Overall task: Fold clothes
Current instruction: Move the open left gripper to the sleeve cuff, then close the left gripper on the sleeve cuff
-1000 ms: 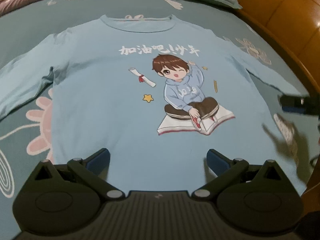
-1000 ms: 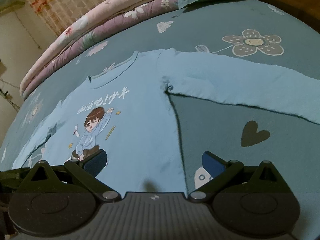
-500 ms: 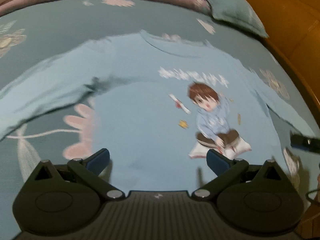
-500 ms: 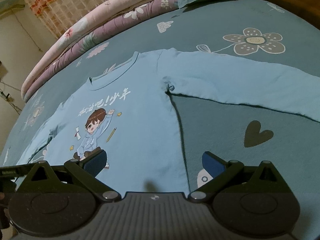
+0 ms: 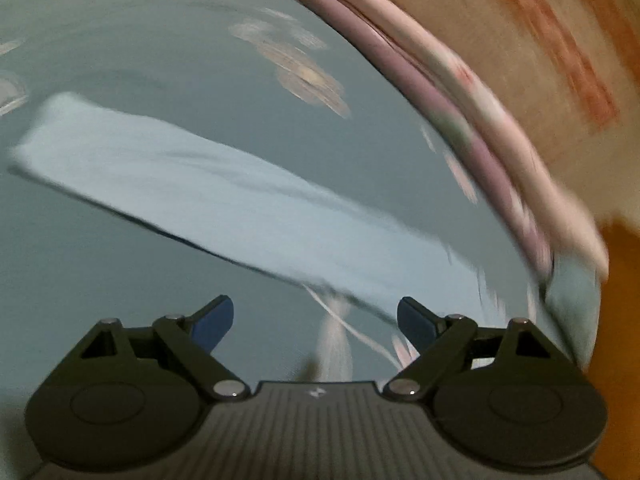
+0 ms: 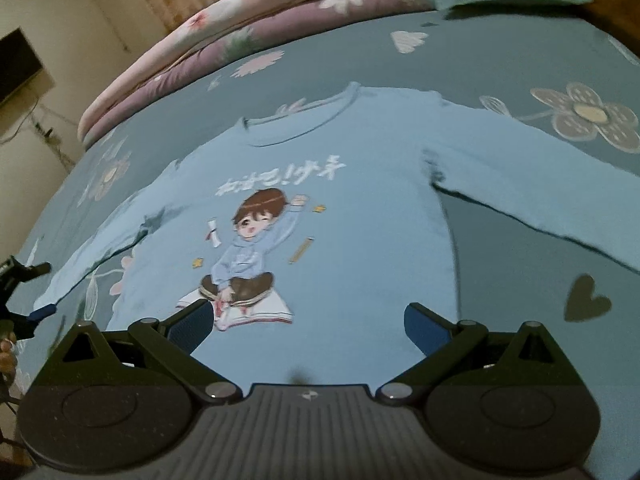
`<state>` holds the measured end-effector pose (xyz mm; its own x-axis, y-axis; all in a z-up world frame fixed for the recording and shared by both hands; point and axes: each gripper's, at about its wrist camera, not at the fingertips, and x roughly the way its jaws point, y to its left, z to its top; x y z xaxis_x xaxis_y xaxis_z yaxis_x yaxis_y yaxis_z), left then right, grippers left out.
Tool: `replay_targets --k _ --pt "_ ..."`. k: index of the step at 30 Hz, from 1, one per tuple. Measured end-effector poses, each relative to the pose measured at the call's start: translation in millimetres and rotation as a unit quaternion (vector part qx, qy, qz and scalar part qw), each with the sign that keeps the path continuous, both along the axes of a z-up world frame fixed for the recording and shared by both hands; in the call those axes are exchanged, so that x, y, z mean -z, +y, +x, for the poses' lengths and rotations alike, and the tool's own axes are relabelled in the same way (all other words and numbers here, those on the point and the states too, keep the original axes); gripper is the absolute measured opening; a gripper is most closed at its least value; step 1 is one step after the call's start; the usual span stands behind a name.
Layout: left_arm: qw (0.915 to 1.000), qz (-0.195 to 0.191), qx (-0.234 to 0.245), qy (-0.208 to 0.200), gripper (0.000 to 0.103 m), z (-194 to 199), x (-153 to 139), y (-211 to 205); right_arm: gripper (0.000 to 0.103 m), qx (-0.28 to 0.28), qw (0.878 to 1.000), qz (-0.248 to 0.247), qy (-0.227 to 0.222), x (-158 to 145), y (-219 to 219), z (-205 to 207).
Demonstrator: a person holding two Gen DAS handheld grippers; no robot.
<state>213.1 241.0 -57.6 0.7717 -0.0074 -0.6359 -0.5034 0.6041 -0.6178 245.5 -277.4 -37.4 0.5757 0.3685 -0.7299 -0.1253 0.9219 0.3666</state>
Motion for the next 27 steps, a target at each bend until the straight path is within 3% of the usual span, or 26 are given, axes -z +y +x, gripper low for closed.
replay_targets --k 6,14,19,27 --pt "0.9932 -0.075 -0.085 -0.024 0.088 -26 28 49 0.103 -0.025 0.999 -0.020 0.003 -6 30 3" --pt "0.9851 -0.122 -0.107 -0.058 0.088 -18 50 75 0.103 -0.023 0.999 -0.037 0.008 -9 61 -1" --pt "0.9818 -0.129 -0.114 -0.081 0.088 -13 55 92 0.103 -0.015 0.999 -0.046 0.007 -13 73 -2" --pt "0.9807 -0.101 -0.133 -0.102 0.088 -7 55 113 0.103 -0.021 0.998 -0.060 0.010 -14 90 0"
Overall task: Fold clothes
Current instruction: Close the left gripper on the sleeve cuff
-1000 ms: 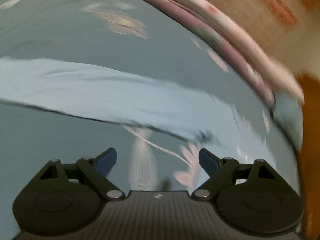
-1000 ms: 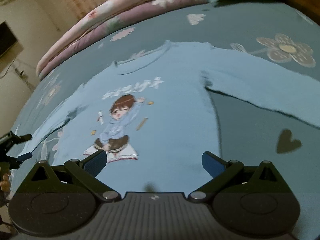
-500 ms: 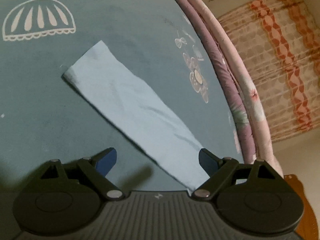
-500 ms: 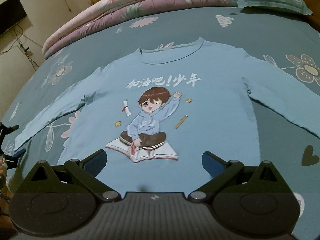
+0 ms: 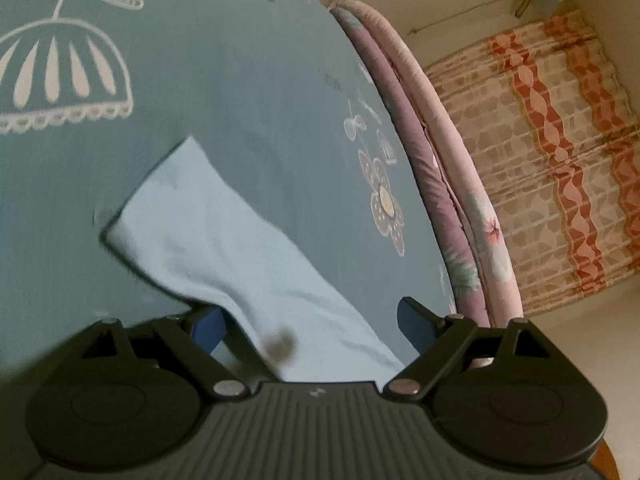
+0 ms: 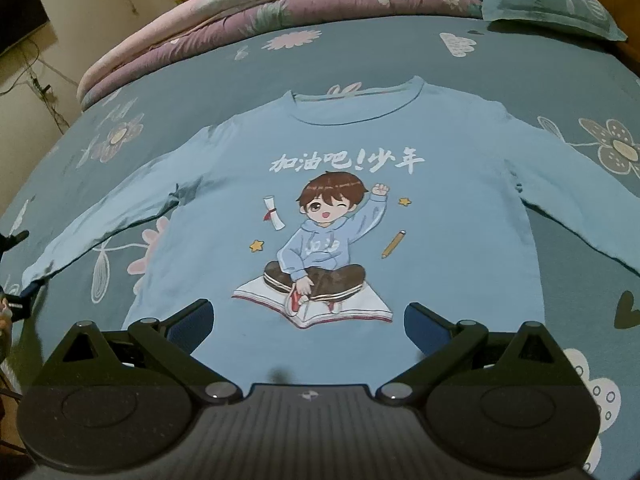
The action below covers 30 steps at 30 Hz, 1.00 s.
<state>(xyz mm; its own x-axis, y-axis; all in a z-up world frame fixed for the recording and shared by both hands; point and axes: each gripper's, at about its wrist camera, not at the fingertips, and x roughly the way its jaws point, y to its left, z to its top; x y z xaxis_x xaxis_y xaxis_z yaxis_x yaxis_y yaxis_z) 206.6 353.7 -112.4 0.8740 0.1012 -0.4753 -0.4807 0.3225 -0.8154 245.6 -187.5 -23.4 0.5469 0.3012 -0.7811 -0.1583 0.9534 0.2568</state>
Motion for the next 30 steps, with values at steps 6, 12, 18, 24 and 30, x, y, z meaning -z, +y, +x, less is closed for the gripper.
replay_targets --k 6,12,18,24,30 --pt "0.9999 0.007 -0.006 -0.009 0.088 -3 1 -1 0.103 -0.011 1.000 -0.017 0.002 -1 11 0" --pt "0.9991 0.039 -0.013 -0.013 0.088 0 0 6 0.103 -0.015 1.000 -0.022 0.004 -1 16 3" --pt "0.9985 0.046 -0.027 -0.015 0.088 6 -2 15 0.103 -0.022 0.999 -0.029 0.005 -1 22 1" --pt "0.9969 0.077 -0.005 -0.016 0.085 1 -1 7 0.103 -0.015 0.999 -0.024 0.016 5 24 1" --pt "0.9951 0.097 -0.008 0.016 0.057 6 -4 14 0.103 -0.030 0.999 -0.033 0.009 2 35 -2"
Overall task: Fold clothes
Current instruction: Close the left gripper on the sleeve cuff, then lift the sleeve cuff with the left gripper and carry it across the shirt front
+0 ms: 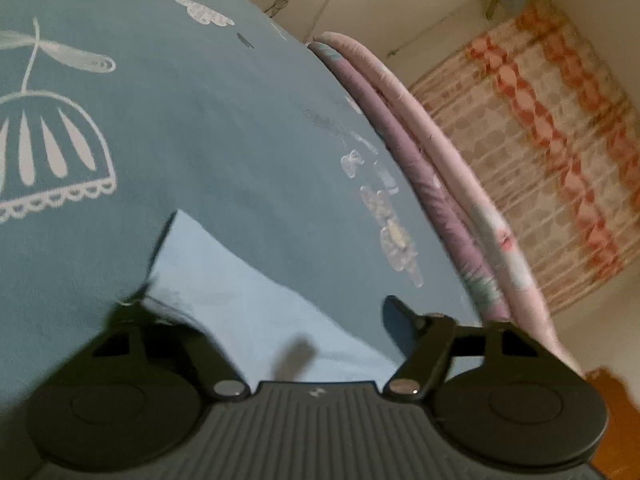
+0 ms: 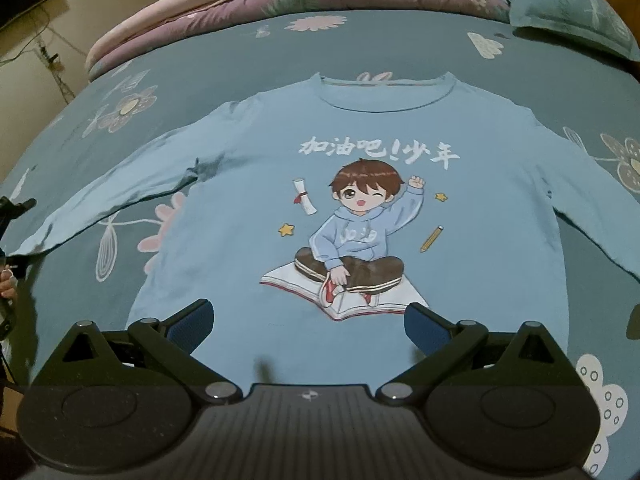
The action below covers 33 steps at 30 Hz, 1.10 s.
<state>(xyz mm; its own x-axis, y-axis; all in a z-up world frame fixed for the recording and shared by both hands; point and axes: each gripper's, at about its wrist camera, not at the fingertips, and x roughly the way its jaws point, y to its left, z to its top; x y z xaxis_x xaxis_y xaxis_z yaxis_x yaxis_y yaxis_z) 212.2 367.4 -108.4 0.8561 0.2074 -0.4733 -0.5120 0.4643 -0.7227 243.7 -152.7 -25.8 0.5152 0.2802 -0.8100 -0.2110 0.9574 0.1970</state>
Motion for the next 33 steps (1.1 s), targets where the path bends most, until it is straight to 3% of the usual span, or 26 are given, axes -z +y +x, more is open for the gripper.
replay_targets --k 4,6,13,21,29,33 --pt "0.9994 0.002 -0.002 0.035 0.017 -5 0 5 0.103 0.004 1.000 -0.013 0.000 2 1 -2" --pt "0.9987 0.005 -0.002 0.050 0.009 -7 -1 6 0.103 0.009 1.000 -0.010 0.002 2 0 -2" --pt "0.9952 0.018 0.011 0.095 0.007 -4 -14 5 0.103 0.002 1.000 -0.010 -0.009 -1 2 -7" --pt "0.9893 0.090 0.073 0.088 0.007 16 -63 -22 0.103 0.009 1.000 -0.005 -0.010 3 -4 -13" --pt "0.9761 0.143 0.138 0.089 0.007 50 -106 -49 0.103 -0.012 1.000 0.010 -0.007 10 -6 -13" --pt "0.9646 0.165 0.180 0.100 0.007 70 -125 -65 0.103 -0.035 0.999 0.014 -0.005 14 -3 -11"
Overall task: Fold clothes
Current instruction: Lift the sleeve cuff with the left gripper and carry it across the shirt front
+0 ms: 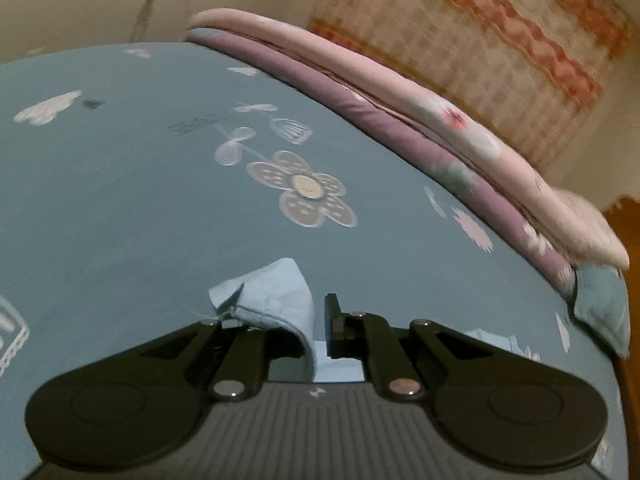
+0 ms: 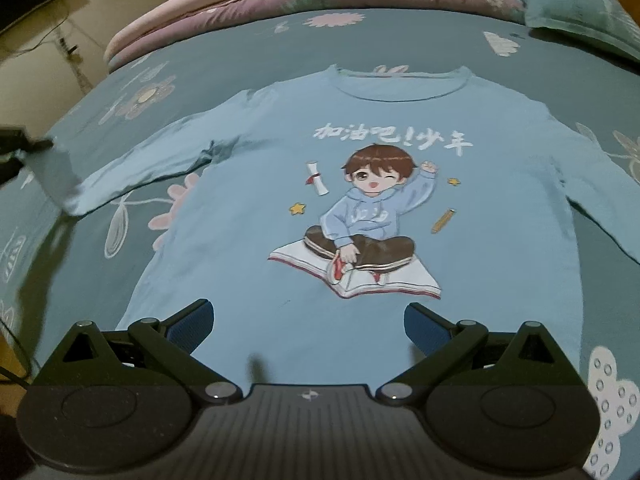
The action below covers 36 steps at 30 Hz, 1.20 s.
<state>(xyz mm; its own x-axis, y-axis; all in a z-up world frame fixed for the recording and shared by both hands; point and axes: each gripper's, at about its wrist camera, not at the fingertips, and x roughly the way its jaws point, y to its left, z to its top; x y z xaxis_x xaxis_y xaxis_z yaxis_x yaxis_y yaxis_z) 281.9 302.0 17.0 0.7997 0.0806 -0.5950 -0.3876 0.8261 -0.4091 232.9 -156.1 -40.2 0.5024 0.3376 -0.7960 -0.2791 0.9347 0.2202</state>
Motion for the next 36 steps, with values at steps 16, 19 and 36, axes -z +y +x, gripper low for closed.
replay_targets --k 16,19,36 --pt "0.9913 0.046 0.123 0.000 0.007 74 -52 -111 0.103 -0.113 0.993 -0.012 0.014 16 13 5" --pt "0.9883 0.051 0.144 0.004 0.007 88 -54 -133 0.103 -0.114 0.993 -0.010 0.015 17 5 5" --pt "0.9576 0.120 0.255 0.059 0.007 136 -54 -238 0.103 -0.123 0.992 0.016 -0.007 4 -19 2"
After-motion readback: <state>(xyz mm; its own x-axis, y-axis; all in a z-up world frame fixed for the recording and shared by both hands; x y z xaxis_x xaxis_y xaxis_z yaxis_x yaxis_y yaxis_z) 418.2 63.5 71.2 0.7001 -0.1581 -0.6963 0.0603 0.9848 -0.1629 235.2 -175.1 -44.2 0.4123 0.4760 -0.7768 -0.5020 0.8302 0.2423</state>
